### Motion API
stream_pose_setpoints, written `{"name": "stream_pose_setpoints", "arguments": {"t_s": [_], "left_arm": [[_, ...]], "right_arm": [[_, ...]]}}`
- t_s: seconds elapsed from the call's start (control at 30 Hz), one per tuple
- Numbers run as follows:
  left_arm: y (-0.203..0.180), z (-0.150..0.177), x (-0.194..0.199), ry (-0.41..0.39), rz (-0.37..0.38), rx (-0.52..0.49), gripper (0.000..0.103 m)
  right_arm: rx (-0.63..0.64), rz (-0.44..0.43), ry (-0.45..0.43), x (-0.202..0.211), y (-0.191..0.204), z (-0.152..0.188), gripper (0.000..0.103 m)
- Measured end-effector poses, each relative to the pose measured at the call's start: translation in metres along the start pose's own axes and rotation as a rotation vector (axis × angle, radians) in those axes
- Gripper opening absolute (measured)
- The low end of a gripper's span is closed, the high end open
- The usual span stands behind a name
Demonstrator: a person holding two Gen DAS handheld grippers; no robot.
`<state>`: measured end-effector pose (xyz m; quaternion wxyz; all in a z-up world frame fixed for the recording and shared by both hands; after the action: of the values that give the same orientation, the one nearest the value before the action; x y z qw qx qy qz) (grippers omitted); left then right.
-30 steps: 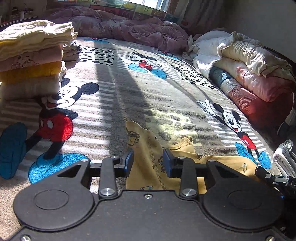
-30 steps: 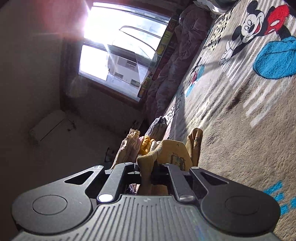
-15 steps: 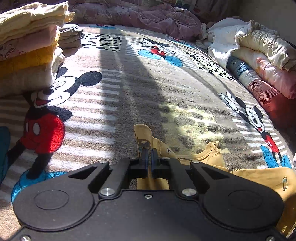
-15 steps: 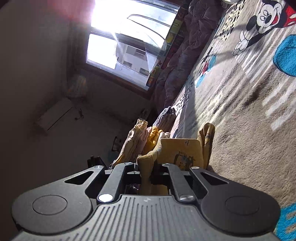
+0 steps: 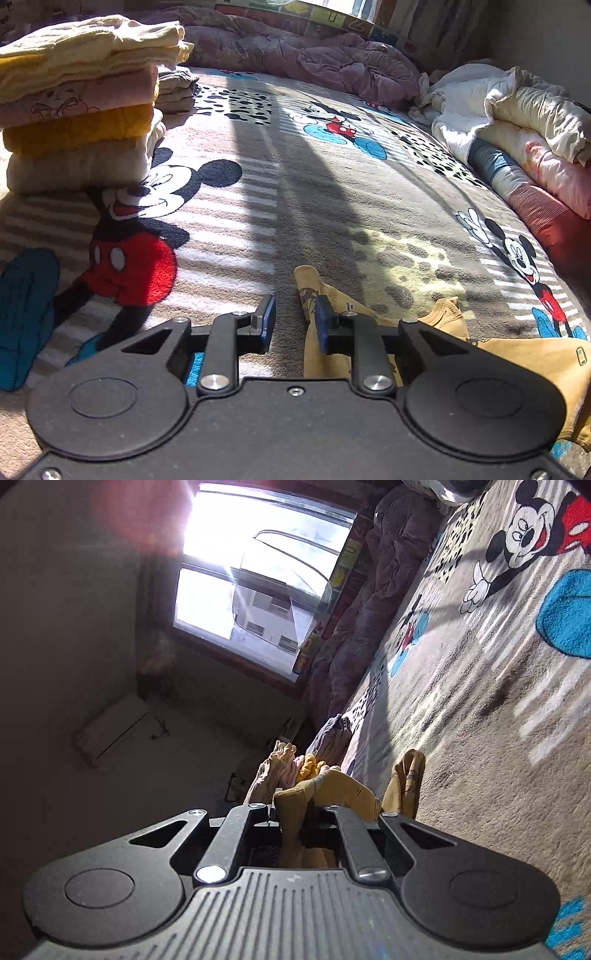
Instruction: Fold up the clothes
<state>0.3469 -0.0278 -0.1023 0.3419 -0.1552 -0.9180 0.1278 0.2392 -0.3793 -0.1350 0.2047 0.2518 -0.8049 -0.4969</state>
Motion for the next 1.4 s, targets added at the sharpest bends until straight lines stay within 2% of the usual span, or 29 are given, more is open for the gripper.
{"name": "stream_pose_setpoints", "arguments": {"t_s": [0.17,0.23,0.33,0.43,0.57,0.7,0.8,0.87,0.9,1.0,1.13,1.17,1.2,1.23,1.3,1.4], "left_arm": [[-0.012,0.019,0.024,-0.010,0.019,-0.043,0.020],[-0.025,0.028,0.027,-0.010,0.038,-0.085,0.020],[-0.039,0.035,0.018,0.000,0.026,-0.171,0.020],[-0.043,0.033,0.002,0.019,0.027,-0.211,0.017],[-0.027,0.030,-0.023,0.087,-0.064,-0.228,0.017],[-0.031,0.015,-0.012,0.011,-0.041,-0.230,0.017],[-0.032,0.005,-0.030,0.032,-0.035,-0.241,0.017],[-0.025,-0.002,-0.045,0.062,-0.047,-0.217,0.015],[-0.019,-0.008,-0.046,0.052,-0.045,-0.167,0.015],[-0.002,-0.021,-0.044,0.037,0.041,0.013,0.015],[0.000,-0.013,-0.054,0.085,0.103,0.074,0.015],[-0.002,-0.013,-0.058,0.092,0.101,0.064,0.015],[-0.003,-0.013,-0.061,0.096,0.097,0.055,0.006],[-0.002,-0.015,-0.062,0.099,0.094,0.059,0.002],[0.008,-0.022,-0.066,0.123,0.120,0.127,0.002],[0.017,-0.025,-0.072,0.165,0.137,0.141,0.002]], "right_arm": [[0.008,0.003,-0.057,0.008,0.000,-0.006,0.010],[-0.008,0.000,-0.064,0.009,-0.002,-0.008,0.010],[0.003,0.009,-0.072,0.009,-0.001,-0.008,0.010],[0.015,0.006,-0.089,0.012,0.001,-0.009,0.010],[0.018,0.032,-0.091,0.014,-0.003,-0.010,0.010],[0.017,0.010,-0.091,0.018,-0.002,-0.011,0.010],[0.008,0.019,-0.072,0.014,-0.005,-0.010,0.010],[0.013,0.011,-0.069,0.013,-0.004,-0.009,0.010],[0.013,0.008,-0.071,0.012,-0.003,-0.009,0.010],[-0.004,0.006,-0.071,0.011,-0.006,-0.010,0.010],[-0.015,0.002,-0.048,0.005,-0.008,-0.007,0.010],[-0.014,-0.001,-0.041,0.004,-0.008,-0.006,0.010],[-0.012,-0.001,-0.034,0.002,-0.007,-0.005,0.010],[-0.010,-0.001,-0.027,0.001,-0.006,-0.004,0.010],[-0.003,0.003,-0.017,-0.001,-0.005,-0.002,0.010],[-0.007,0.013,-0.011,-0.002,-0.007,-0.001,0.010]]}}
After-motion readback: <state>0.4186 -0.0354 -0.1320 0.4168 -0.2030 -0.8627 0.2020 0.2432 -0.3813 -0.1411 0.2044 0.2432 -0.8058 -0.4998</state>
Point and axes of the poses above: each gripper's, at about its wrist camera, not at the fingertips, and x roughly against the way its jaws point, y to its left, z to its underside, the point moved 5 cm from there along -x, roughly the way its jaws point, and after that the axes turned 10 degrees about z, right-handed, at the moved point
